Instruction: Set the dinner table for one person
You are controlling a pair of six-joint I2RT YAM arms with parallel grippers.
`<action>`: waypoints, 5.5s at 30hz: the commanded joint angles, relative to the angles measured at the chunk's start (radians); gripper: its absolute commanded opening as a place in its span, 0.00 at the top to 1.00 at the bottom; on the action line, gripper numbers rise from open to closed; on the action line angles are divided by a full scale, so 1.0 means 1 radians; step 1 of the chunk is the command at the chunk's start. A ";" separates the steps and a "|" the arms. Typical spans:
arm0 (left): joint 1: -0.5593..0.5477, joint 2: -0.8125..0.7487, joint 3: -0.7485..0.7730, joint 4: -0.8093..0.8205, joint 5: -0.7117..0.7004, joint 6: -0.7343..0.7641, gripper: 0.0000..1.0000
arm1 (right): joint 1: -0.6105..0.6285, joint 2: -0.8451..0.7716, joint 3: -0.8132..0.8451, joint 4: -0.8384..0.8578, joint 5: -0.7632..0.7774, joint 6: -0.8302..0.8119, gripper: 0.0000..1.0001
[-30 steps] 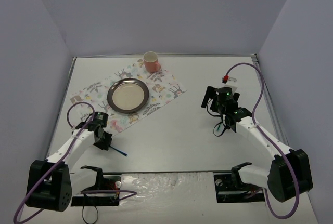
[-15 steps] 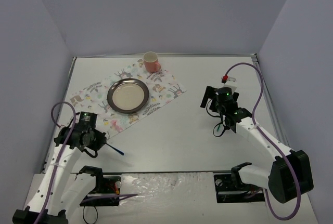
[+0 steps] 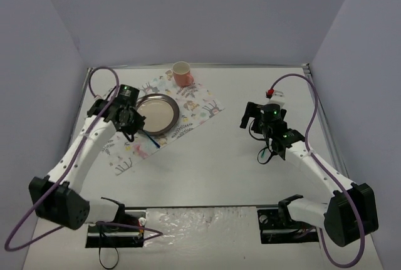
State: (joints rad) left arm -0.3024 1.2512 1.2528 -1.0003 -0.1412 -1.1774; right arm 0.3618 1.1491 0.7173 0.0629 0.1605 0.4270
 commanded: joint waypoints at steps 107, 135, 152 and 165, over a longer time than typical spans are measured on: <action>-0.205 0.111 0.063 0.412 -0.114 0.576 0.33 | -0.163 0.128 -0.007 -0.176 0.113 0.242 0.10; 0.040 -0.559 -0.421 0.297 -0.216 0.673 0.03 | -0.217 0.478 0.050 -0.015 0.137 0.164 0.66; 0.040 -0.547 -0.330 0.228 -0.211 0.653 0.03 | 0.056 0.335 0.266 -0.102 0.181 0.021 1.00; 0.043 -0.422 0.013 -0.106 -0.236 0.571 0.03 | 0.437 0.544 0.716 -0.103 -0.034 -0.165 1.00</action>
State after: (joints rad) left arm -0.2711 0.8035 1.1650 -0.9893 -0.3476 -0.5700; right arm 0.7154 1.5993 1.3184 -0.0557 0.2065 0.3373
